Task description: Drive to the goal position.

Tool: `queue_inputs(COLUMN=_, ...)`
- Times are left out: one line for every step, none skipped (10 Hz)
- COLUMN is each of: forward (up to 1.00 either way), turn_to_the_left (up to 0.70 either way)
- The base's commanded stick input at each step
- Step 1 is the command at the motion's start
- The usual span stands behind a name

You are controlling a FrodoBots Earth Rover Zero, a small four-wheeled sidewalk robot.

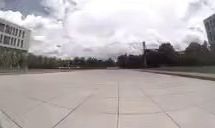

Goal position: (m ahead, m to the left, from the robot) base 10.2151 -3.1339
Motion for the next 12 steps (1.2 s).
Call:
queue_inputs(forward=0.7, turn_to_the_left=0.0)
queue_inputs(forward=0.7, turn_to_the_left=0.0)
queue_inputs(forward=0.7, turn_to_the_left=0.0)
queue_inputs(forward=0.7, turn_to_the_left=0.0)
queue_inputs(forward=0.7, turn_to_the_left=0.0)
queue_inputs(forward=0.7, turn_to_the_left=0.0)
queue_inputs(forward=0.7, turn_to_the_left=0.0)
queue_inputs(forward=0.7, turn_to_the_left=0.0)
queue_inputs(forward=0.7, turn_to_the_left=0.0)
queue_inputs(forward=0.7, turn_to_the_left=0.0)
queue_inputs(forward=0.7, turn_to_the_left=0.0)
queue_inputs(forward=0.7, turn_to_the_left=0.0)
